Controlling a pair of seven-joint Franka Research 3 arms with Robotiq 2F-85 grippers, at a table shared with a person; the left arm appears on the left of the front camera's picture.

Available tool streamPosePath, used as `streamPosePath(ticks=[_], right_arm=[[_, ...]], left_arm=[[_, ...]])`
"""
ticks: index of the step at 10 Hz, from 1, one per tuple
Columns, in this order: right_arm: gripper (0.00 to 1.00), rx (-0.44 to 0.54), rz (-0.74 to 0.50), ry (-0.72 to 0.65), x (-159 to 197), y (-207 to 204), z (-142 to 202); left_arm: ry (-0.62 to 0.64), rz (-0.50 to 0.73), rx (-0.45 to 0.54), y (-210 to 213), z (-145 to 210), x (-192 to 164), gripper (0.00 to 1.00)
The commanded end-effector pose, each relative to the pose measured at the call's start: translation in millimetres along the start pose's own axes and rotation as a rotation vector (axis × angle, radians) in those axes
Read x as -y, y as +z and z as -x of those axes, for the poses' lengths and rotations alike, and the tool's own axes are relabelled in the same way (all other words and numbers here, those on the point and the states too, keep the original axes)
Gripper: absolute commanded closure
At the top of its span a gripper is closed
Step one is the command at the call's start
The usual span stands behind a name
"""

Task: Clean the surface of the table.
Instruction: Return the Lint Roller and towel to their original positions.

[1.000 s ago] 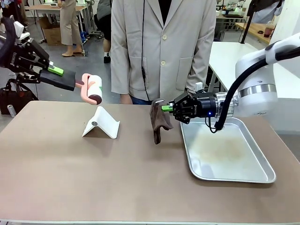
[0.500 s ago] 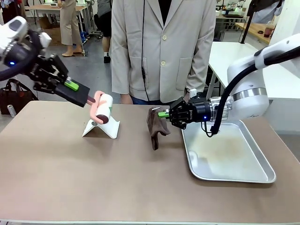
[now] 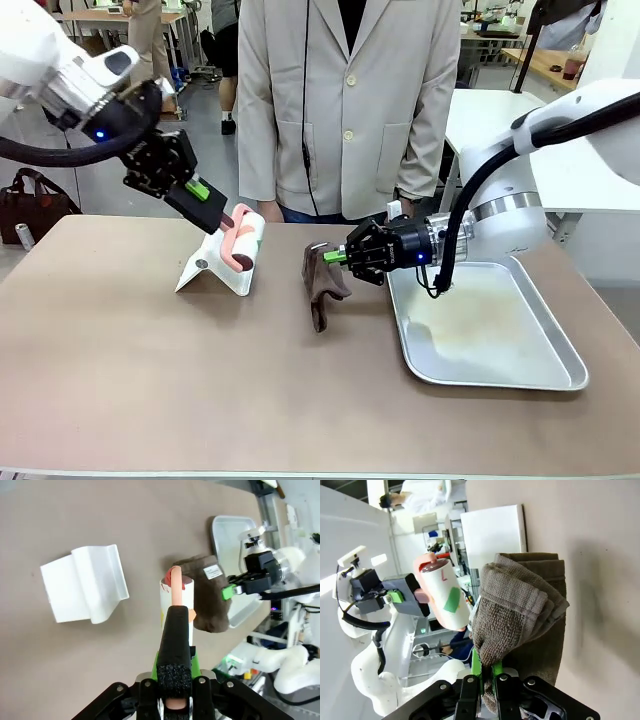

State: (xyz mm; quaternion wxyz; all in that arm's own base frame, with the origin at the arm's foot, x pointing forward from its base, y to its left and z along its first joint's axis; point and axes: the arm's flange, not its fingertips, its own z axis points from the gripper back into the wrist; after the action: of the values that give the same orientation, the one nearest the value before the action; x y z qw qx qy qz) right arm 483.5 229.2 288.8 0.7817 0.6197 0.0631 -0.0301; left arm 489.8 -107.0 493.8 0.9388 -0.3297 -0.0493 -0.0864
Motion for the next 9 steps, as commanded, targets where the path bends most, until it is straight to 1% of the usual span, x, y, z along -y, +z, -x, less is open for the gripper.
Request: streamPosePath(ticks=[1,4,6,8,9], right_arm=[[0.91,0.006,0.03,-0.013,-5,-3,-7],[0.91,0.006,0.028,-0.031,-2,-2,-12],[0.91,0.023,0.029,-0.039,1,-1,-14],[0.91,0.038,0.015,-0.03,2,2,-14],[0.91,0.037,0.017,-0.026,3,2,-15]], left_arm=[[-0.004,-0.073,-0.038,-12,-20,6,0.78],[0.014,-0.147,-0.053,-39,-36,7,0.78],[0.069,-0.21,-0.016,-51,-47,6,0.78],[0.112,-0.225,-0.01,-63,-55,1,0.78],[0.138,-0.236,0.011,-69,-60,-3,0.78]])
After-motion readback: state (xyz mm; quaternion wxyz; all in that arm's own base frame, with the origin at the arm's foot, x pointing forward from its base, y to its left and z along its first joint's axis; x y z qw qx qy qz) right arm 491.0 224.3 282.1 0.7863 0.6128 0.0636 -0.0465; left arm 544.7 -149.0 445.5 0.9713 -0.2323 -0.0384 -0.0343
